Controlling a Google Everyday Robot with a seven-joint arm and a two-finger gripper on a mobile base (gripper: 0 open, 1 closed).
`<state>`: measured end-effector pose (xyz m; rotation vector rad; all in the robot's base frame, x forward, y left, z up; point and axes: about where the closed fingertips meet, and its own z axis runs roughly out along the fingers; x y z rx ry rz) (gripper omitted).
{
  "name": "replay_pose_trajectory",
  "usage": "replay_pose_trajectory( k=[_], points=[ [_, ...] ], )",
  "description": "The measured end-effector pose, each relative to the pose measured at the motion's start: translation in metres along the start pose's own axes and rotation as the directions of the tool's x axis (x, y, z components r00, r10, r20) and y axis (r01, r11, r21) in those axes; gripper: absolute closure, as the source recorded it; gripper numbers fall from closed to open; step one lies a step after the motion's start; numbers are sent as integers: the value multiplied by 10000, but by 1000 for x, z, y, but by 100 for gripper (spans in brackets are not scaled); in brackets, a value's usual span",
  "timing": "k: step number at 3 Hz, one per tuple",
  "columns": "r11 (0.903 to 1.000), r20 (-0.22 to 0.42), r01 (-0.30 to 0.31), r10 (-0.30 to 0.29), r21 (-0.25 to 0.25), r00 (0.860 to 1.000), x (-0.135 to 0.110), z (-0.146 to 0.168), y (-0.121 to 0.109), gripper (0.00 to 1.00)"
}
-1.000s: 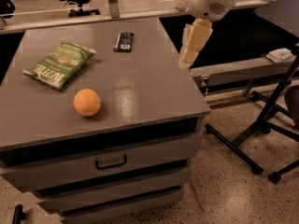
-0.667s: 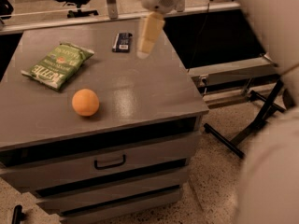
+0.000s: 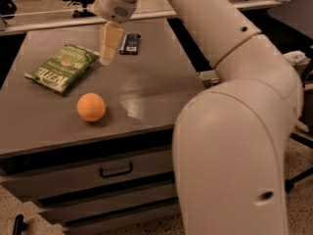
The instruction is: Pick green jalapeno chip bag
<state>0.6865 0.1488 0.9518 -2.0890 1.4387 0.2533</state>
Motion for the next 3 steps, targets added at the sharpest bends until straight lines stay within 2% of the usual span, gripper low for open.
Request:
replay_pose_trajectory(
  k=[1,2,3],
  points=[
    [9989,-240,-452,449,-148,9987,5,46,-20,0],
    [9884,-249,-1448,1438,-453,9893,23,84,-31,0],
    [9753,-112,-2082,2080,-739,9781,26,111,-35,16]
  ],
)
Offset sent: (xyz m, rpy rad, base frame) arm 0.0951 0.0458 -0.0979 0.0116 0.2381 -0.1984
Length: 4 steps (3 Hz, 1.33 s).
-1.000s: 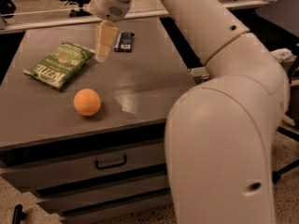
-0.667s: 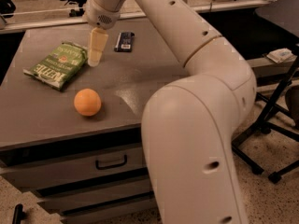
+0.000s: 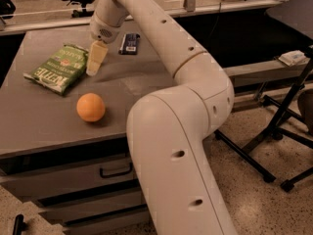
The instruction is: Pick green jalapeno chip bag
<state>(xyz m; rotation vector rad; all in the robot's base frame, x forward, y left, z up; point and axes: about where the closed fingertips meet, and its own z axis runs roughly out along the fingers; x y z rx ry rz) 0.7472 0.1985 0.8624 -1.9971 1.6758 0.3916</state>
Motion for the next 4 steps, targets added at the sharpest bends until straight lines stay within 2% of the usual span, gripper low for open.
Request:
replay_pose_trajectory(
  k=[1,2,3,4],
  points=[
    [9992,571,-218,237,-333,9981,-14,8,2,39],
    [9981,1160,173,-103,-597,9932,-42,5,10,62],
    [9952,1571,689,-574,-692,9859,-61,-6,18,86],
    [9955,2405,697,-523,-640,9692,-60,-41,23,100]
  ],
)
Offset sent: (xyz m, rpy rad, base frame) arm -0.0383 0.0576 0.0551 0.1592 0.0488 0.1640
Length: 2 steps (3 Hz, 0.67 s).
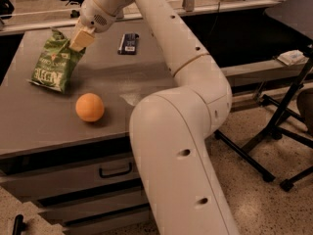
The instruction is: Pick green jalapeno chip bag
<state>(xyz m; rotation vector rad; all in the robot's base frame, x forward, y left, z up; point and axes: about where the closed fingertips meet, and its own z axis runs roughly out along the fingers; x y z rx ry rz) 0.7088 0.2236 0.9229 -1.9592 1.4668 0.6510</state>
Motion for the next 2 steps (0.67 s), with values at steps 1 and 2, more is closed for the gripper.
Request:
replay_pose_trajectory(
  k=[1,2],
  points=[
    [9993,1078,-308,285,199,9938,6,-50,6,100],
    [9992,1198,-313,279,263,9924,4,-49,3,100]
  ],
)
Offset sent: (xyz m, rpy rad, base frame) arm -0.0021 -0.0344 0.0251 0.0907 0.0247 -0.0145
